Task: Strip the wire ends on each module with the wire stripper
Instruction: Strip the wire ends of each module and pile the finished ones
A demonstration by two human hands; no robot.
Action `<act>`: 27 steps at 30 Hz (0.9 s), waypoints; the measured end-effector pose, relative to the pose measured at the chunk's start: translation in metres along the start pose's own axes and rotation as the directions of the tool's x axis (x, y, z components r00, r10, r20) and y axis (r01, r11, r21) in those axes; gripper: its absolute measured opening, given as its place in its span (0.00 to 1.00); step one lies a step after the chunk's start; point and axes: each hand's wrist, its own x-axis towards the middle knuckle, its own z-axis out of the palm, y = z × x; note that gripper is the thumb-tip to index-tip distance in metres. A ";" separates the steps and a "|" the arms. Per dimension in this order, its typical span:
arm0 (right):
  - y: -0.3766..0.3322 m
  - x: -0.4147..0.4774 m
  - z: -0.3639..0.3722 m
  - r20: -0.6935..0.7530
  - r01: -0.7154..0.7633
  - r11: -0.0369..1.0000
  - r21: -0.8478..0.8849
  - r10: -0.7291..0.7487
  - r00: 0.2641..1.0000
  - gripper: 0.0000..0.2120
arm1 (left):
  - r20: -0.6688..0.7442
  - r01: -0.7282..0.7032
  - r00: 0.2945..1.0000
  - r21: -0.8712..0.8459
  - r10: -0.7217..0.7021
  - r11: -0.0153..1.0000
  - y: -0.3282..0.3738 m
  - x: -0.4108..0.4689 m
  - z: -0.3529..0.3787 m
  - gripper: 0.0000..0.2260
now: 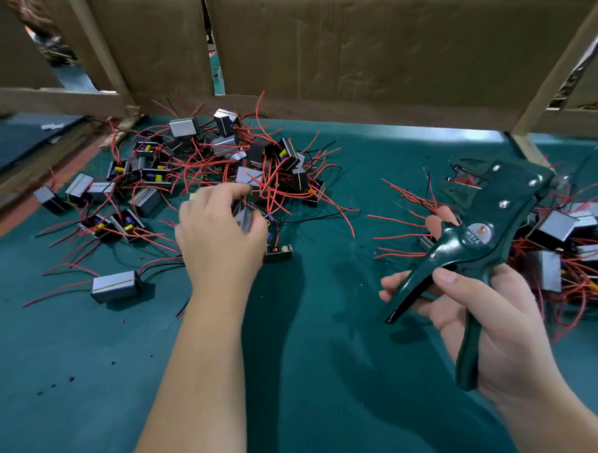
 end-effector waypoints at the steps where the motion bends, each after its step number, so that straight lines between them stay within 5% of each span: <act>1: -0.001 0.000 0.000 0.005 0.003 1.000 0.001 -0.003 1.000 0.17 | 0.010 0.092 0.996 0.079 -0.093 0.993 -0.003 -0.001 0.003 0.17; 3: -0.001 0.000 0.003 0.015 0.009 1.000 -0.004 -0.009 1.000 0.19 | 0.091 0.272 0.950 0.226 -0.298 0.935 -0.011 0.001 0.005 0.25; 5: -0.001 -0.001 0.004 0.013 0.002 1.000 -0.001 -0.002 1.000 0.19 | 0.159 0.303 0.915 0.339 -0.372 0.890 -0.018 0.001 0.006 0.28; 9: -0.002 -0.002 0.005 0.011 -0.016 1.000 0.002 0.016 1.000 0.20 | 0.127 0.237 0.953 0.248 -0.274 0.939 -0.018 0.002 0.004 0.21; 16: -0.003 -0.001 0.007 0.003 -0.014 1.000 0.000 0.014 1.000 0.25 | 0.135 0.306 0.926 0.273 -0.351 0.912 -0.023 0.006 0.008 0.29; 22: -0.003 -0.001 0.007 -0.004 -0.027 1.000 0.005 0.027 1.000 0.26 | 0.240 0.331 0.890 0.246 -0.388 0.911 -0.021 0.009 0.006 0.11; 24: -0.002 -0.001 0.006 -0.009 -0.031 0.999 0.011 0.031 0.999 0.26 | 0.145 0.343 0.919 0.164 -0.366 0.925 -0.015 0.006 0.004 0.08; 27: -0.002 0.000 0.006 -0.016 -0.040 0.999 0.016 0.040 0.999 0.26 | -0.282 0.132 0.946 -0.124 -0.162 0.983 -0.005 0.003 -0.007 0.11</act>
